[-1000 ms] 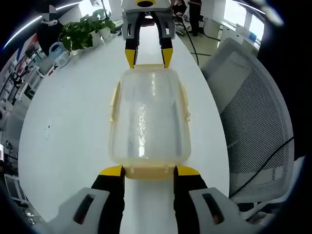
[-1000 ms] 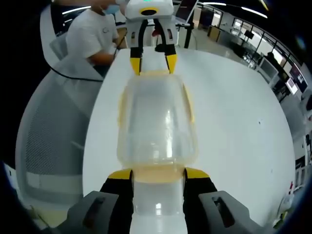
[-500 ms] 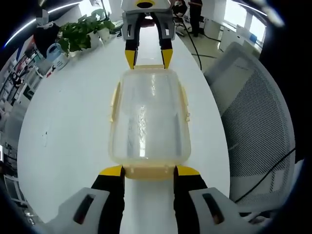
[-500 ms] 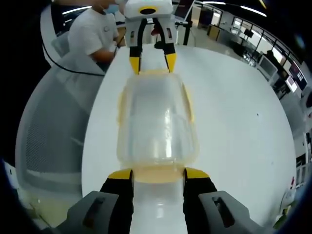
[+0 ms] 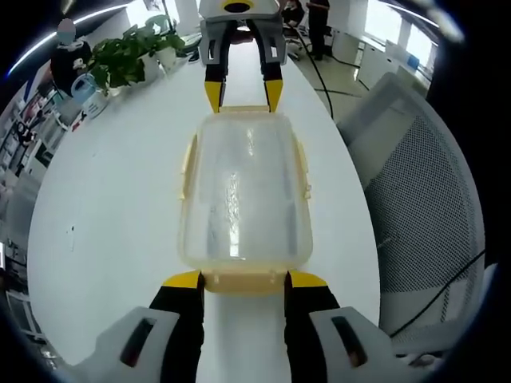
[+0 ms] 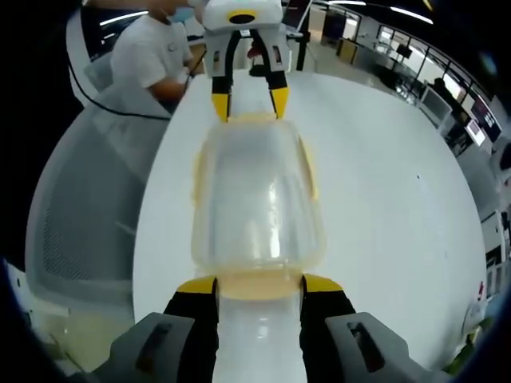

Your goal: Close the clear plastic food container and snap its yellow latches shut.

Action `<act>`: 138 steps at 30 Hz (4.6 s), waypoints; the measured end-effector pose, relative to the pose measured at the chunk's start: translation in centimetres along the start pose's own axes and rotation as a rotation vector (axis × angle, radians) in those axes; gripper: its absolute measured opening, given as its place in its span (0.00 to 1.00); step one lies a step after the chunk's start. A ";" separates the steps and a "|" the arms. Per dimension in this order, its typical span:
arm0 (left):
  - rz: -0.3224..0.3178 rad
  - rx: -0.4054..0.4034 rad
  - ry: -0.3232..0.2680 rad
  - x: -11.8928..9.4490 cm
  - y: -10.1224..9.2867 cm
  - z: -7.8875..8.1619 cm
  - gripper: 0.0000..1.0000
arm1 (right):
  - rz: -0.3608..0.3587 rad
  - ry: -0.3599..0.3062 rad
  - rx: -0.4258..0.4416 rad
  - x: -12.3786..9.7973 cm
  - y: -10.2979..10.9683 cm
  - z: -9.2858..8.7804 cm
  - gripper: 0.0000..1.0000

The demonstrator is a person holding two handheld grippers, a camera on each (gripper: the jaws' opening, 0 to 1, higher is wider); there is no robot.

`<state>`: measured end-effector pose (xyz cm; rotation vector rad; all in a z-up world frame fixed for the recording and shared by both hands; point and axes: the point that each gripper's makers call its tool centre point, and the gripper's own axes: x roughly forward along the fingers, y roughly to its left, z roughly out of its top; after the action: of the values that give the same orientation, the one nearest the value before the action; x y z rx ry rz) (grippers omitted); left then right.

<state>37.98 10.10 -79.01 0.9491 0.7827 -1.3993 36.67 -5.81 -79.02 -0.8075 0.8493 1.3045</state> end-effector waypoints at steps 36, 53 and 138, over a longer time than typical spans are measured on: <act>-0.015 -0.003 -0.017 2.6 -0.5 4.1 0.38 | 0.003 0.029 0.013 -1.8 0.2 -4.7 0.37; -0.018 0.000 -0.017 3.0 -0.6 5.0 0.38 | -0.002 0.037 0.018 -2.4 0.4 -5.3 0.37; -0.027 -0.044 0.032 3.5 -1.3 4.5 0.48 | 0.022 0.026 0.084 -1.9 1.0 -6.2 0.40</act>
<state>36.43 4.57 -80.30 0.9320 0.8503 -1.3877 35.11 -12.01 -80.26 -0.7523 0.9299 1.2713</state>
